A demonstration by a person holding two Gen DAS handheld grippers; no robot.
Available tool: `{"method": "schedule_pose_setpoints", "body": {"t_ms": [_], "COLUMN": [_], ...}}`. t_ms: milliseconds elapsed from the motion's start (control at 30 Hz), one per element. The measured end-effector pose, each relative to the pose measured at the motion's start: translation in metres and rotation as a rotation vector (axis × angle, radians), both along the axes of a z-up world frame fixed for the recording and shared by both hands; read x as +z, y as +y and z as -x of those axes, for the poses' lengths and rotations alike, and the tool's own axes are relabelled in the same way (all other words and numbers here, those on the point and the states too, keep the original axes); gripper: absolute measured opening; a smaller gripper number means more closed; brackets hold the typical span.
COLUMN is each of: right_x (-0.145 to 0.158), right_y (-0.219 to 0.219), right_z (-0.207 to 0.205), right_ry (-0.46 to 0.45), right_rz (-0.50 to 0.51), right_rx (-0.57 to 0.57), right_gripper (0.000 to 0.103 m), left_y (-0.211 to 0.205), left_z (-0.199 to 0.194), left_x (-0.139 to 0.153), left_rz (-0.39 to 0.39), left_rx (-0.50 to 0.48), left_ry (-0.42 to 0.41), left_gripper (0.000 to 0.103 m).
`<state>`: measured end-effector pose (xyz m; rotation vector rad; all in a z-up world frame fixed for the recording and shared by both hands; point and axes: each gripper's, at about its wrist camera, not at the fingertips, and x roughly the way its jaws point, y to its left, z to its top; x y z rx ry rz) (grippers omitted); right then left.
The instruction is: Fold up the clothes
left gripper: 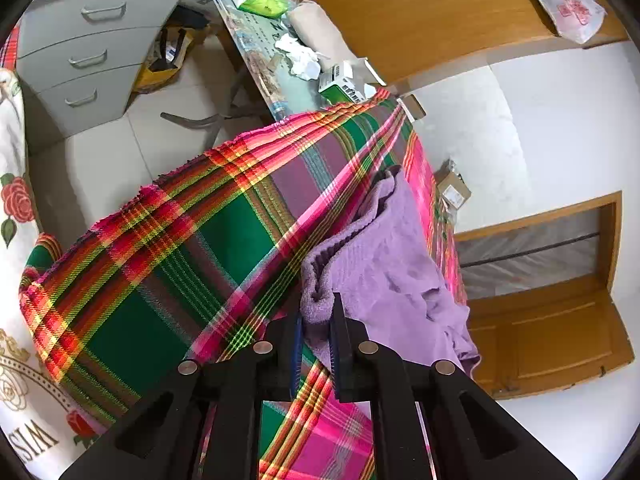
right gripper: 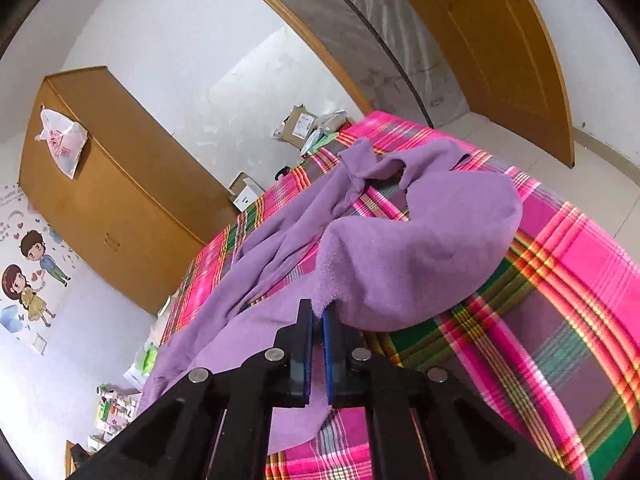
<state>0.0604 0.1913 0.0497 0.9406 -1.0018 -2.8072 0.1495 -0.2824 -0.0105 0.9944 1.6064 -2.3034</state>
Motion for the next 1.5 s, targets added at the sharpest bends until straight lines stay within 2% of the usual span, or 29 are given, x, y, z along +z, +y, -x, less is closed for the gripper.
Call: {"method": "schedule_pose_setpoints", "body": {"t_ms": [100, 167, 267, 333, 400, 533, 667, 767, 900, 1000, 1100, 1333, 1500], "right_x": [-0.002, -0.012, -0.019, -0.015, -0.001, 0.034, 0.052, 0.052, 0.039, 0.026, 0.012, -0.014, -0.042], "right_y": [0.000, -0.002, -0.001, -0.001, -0.008, -0.032, -0.089, -0.138, -0.221, -0.272, -0.321, -0.397, -0.429], "right_z": [0.000, 0.003, 0.006, 0.006, 0.003, 0.003, 0.042, 0.084, 0.149, 0.192, 0.227, 0.276, 0.295], "right_ry": [-0.048, -0.122, -0.193, -0.226, -0.242, -0.191, -0.123, -0.107, -0.107, -0.135, -0.161, -0.199, -0.230], "right_rz": [-0.078, -0.122, -0.135, -0.159, -0.229, -0.357, -0.459, -0.497, -0.527, -0.512, -0.539, -0.509, -0.552], "right_rx": [-0.002, 0.015, 0.024, 0.040, 0.070, 0.166, 0.338, 0.481, 0.713, 0.828, 0.938, 1.189, 1.278], "right_gripper": [0.005, 0.005, 0.009, 0.011, 0.019, 0.023, 0.034, 0.035, 0.035, 0.036, 0.038, 0.045, 0.048], "left_y": [0.001, 0.001, -0.001, -0.001, -0.001, 0.000, 0.000, -0.004, -0.005, -0.006, -0.007, -0.008, -0.012], "left_z": [-0.003, -0.004, -0.006, -0.006, -0.004, -0.003, -0.002, -0.001, 0.000, 0.002, 0.004, 0.007, 0.009], "left_x": [0.003, 0.002, -0.003, -0.003, -0.001, 0.003, -0.003, -0.008, -0.010, -0.012, -0.014, -0.014, -0.017], "left_rz": [0.014, 0.029, 0.007, 0.012, 0.019, 0.053, 0.077, 0.058, 0.063, 0.066, 0.068, 0.069, 0.043], "left_rx": [-0.008, -0.015, -0.020, -0.033, -0.052, -0.087, -0.108, -0.111, -0.126, -0.131, -0.139, -0.147, -0.146], "left_ry": [0.012, -0.004, -0.002, 0.001, 0.010, 0.038, 0.018, 0.016, 0.009, -0.004, -0.011, -0.012, -0.007], "left_gripper": [0.011, 0.011, 0.011, 0.011, 0.011, 0.011, 0.011, 0.011, 0.011, 0.011, 0.011, 0.011, 0.011]}}
